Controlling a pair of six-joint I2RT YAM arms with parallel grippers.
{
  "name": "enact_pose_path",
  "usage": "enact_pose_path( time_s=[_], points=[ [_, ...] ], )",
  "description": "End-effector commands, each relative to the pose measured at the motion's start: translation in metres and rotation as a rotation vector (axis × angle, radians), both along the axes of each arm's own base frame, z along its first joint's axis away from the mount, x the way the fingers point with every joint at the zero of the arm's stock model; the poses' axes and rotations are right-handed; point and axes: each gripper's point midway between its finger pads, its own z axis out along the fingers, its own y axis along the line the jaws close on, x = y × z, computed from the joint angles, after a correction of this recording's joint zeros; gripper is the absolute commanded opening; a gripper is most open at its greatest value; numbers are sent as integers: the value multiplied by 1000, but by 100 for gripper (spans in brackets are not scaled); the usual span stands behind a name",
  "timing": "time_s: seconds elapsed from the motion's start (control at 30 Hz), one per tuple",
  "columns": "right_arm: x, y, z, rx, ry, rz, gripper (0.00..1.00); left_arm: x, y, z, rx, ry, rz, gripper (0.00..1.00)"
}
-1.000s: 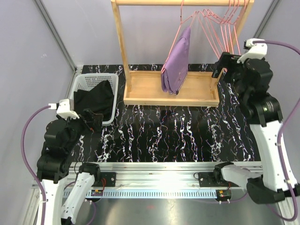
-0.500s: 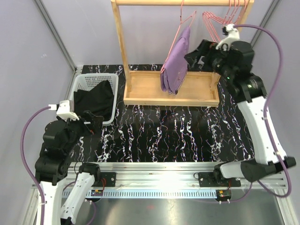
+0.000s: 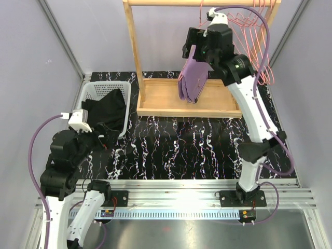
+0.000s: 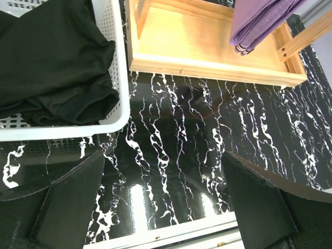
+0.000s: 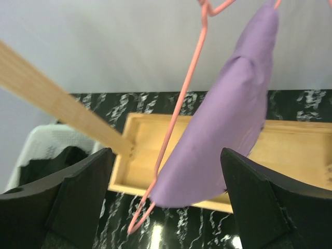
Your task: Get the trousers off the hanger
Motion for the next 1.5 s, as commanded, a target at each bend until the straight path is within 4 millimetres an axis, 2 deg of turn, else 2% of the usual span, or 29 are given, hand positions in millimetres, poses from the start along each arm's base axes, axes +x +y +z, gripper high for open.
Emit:
enact_pose_path(
  time_s=[0.0,0.07,0.13,0.17,0.2,0.3,0.33,0.4,0.43,0.47,0.5,0.53,0.73,0.77,0.8,0.9,1.0,1.13,1.33,1.47],
  points=[
    [9,-27,-15,-193,31,-179,93,-5,-13,20,-30,-49,-73,99],
    [18,-26,-20,-208,41,-201,91,-6,-13,21,-31,-52,-79,99],
    [19,-28,-29,-232,58,-210,84,-6,-12,22,-25,-58,-75,99],
    [20,-29,-31,-239,59,-213,78,-7,-11,23,-21,-60,-73,99],
    [20,-30,-29,-240,47,-216,74,-7,-11,24,-20,-62,-73,99],
    [13,-37,-28,-252,54,-221,67,-7,-11,24,-16,-53,-74,99],
    [9,-39,-26,-250,57,-217,58,-7,-11,23,-15,-50,-71,99],
    [3,-44,-21,-229,59,-202,53,-6,-9,20,-13,-43,-62,99],
    [1,-44,-25,-233,70,-192,48,-5,-9,18,-13,-36,-61,99],
    [0,-46,-25,-230,74,-187,46,-6,-10,16,-16,-32,-65,99],
    [-3,-50,-17,-200,58,-168,45,-5,-11,15,-17,-29,-66,99],
    [-3,-51,-26,-208,78,-159,42,-5,-11,13,-19,-22,-69,99],
    [-5,-56,-26,-219,69,-124,27,-8,-11,14,-11,-36,-78,99],
    [-6,-53,-27,-218,71,-101,17,-8,-12,15,-13,-35,-83,99],
    [-6,-52,-25,-223,66,-87,13,-8,-12,15,-14,-36,-84,99],
    [-3,-48,-28,-219,65,-45,13,-8,-14,13,-17,-33,-94,99],
    [5,-53,-36,-208,77,-39,21,-10,-14,13,-14,-37,-99,99],
    [12,-55,-43,-189,91,-20,22,-12,-14,9,-11,-40,-98,99],
    [19,-46,-38,-176,69,20,20,-12,-14,10,-11,-44,-98,99],
    [24,-38,-34,-158,43,72,28,-13,-14,8,-12,-40,-105,99]
  ],
)
